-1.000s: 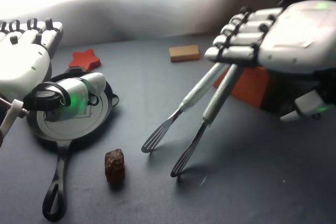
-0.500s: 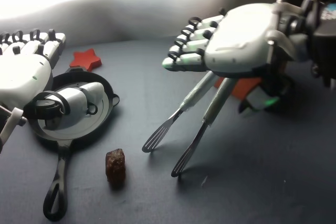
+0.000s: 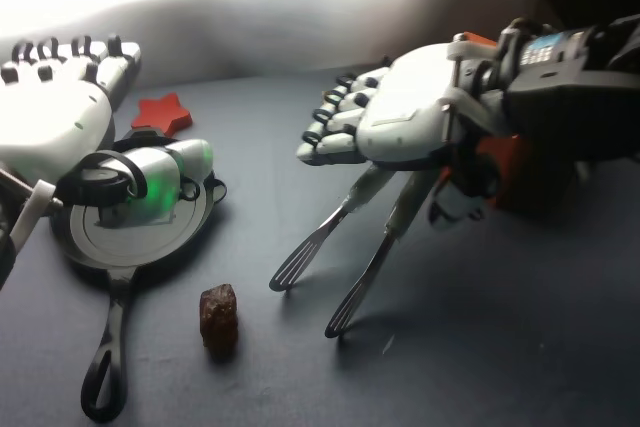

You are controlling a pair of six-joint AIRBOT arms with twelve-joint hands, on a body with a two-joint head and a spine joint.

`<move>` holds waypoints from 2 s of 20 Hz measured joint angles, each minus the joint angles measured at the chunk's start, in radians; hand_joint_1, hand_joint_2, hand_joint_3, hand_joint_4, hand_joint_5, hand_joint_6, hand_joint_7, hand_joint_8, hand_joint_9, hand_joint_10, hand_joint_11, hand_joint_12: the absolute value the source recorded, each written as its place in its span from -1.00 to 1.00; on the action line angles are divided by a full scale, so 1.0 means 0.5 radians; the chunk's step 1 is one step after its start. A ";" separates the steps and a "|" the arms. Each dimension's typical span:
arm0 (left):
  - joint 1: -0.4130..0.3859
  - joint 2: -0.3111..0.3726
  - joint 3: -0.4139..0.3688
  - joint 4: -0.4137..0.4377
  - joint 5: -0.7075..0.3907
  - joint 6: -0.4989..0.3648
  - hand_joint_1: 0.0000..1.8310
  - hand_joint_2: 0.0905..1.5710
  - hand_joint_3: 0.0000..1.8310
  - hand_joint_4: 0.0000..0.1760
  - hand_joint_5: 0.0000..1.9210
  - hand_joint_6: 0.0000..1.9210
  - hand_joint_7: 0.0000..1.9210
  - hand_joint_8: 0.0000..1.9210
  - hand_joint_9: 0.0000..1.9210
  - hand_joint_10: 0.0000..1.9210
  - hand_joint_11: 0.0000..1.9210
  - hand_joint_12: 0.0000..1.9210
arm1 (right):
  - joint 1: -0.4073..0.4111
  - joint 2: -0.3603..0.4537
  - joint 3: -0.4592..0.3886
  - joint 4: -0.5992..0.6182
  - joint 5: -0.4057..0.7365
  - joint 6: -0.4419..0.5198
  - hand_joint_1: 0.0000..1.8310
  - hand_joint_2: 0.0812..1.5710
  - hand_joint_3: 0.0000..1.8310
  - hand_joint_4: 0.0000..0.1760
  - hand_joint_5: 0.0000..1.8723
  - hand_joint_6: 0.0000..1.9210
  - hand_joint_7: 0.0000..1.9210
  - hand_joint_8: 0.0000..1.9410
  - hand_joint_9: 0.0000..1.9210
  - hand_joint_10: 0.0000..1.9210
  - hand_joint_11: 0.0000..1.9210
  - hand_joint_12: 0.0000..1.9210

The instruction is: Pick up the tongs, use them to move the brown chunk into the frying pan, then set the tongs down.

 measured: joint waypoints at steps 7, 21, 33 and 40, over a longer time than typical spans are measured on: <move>-0.058 0.007 -0.007 -0.069 0.003 0.003 -1.00 0.62 -1.00 -0.73 -1.00 -1.00 -1.00 -1.00 -1.00 -1.00 -1.00 -1.00 | -0.031 -0.158 0.197 -0.001 0.005 -0.021 0.18 0.20 -0.98 -1.00 -1.00 -1.00 -1.00 -1.00 -1.00 -1.00 -1.00 -1.00; -0.342 0.032 0.047 -0.361 0.002 0.460 -0.95 0.63 -1.00 -0.74 -1.00 -1.00 -1.00 -1.00 -1.00 -1.00 -0.98 -0.99 | -0.076 -0.220 0.241 0.001 -0.011 -0.109 0.10 0.27 -0.96 -1.00 -1.00 -1.00 -1.00 -1.00 -1.00 -1.00 -1.00 -1.00; -0.464 0.032 0.009 -0.540 -0.076 0.686 -0.99 0.63 -1.00 -0.75 -1.00 -1.00 -1.00 -1.00 -1.00 -1.00 -1.00 -1.00 | -0.073 -0.160 0.170 0.007 -0.014 -0.127 0.20 0.53 -0.98 -1.00 -0.23 0.12 -0.09 -0.88 -0.21 -0.75 -0.77 0.46; -0.460 0.032 0.034 -0.580 -0.151 0.688 -0.99 0.63 -1.00 -0.71 -1.00 -1.00 -1.00 -1.00 -1.00 -1.00 -0.99 -1.00 | 0.032 -0.065 0.063 0.006 -0.050 -0.093 0.28 0.51 -1.00 -0.91 -0.15 0.40 -0.12 0.20 -0.07 -0.41 -0.48 0.49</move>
